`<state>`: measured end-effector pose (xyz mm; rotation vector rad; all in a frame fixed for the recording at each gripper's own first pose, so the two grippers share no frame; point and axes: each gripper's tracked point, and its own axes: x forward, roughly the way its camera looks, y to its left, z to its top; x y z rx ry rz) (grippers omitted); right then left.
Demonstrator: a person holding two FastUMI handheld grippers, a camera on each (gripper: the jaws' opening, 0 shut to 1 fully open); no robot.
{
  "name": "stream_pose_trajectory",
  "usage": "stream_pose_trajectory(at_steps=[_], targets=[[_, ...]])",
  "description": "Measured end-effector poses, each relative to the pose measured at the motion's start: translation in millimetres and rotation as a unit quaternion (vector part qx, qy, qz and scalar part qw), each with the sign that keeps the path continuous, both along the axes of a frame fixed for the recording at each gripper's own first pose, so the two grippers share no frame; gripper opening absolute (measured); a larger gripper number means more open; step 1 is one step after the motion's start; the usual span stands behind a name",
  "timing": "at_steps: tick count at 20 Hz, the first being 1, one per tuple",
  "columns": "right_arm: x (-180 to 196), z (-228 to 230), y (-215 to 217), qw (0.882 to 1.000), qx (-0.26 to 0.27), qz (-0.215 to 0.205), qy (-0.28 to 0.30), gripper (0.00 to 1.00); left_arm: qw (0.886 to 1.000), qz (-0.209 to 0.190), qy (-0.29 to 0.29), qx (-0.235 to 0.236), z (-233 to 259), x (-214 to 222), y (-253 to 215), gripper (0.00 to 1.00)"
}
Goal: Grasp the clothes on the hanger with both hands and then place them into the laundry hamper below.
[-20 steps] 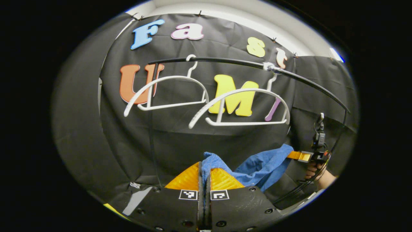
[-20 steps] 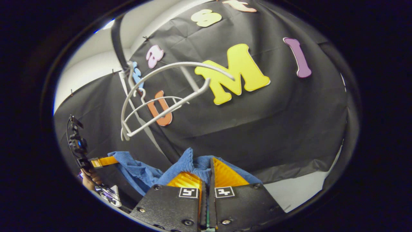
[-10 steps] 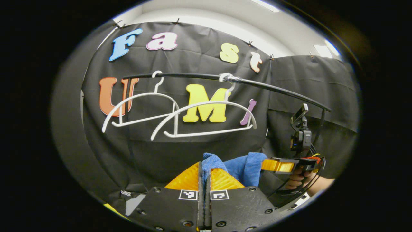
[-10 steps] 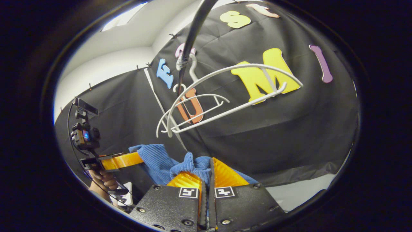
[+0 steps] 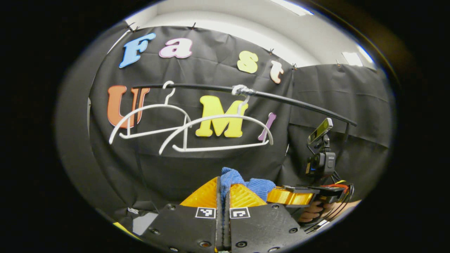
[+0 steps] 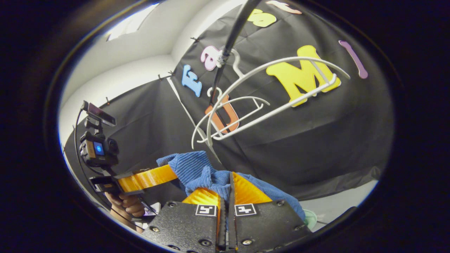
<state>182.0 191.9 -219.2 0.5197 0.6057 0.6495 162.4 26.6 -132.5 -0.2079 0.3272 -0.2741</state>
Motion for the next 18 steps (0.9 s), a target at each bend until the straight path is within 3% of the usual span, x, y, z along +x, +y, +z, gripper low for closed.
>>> stream_pose_trajectory(at_steps=[4,9,18], targets=[[-5,-83,0,0.995,-0.025,-0.013,0.094,0.06,0.996,0.025,0.089,0.013,-82,-1,7,0.01],[-18,-167,8,0.983,-0.079,-0.001,0.165,0.06,0.981,0.037,0.187,0.040,-173,-13,13,0.01],[-16,-228,21,0.962,-0.106,0.019,0.252,0.07,0.961,0.053,0.269,0.026,-246,-24,14,0.01]])
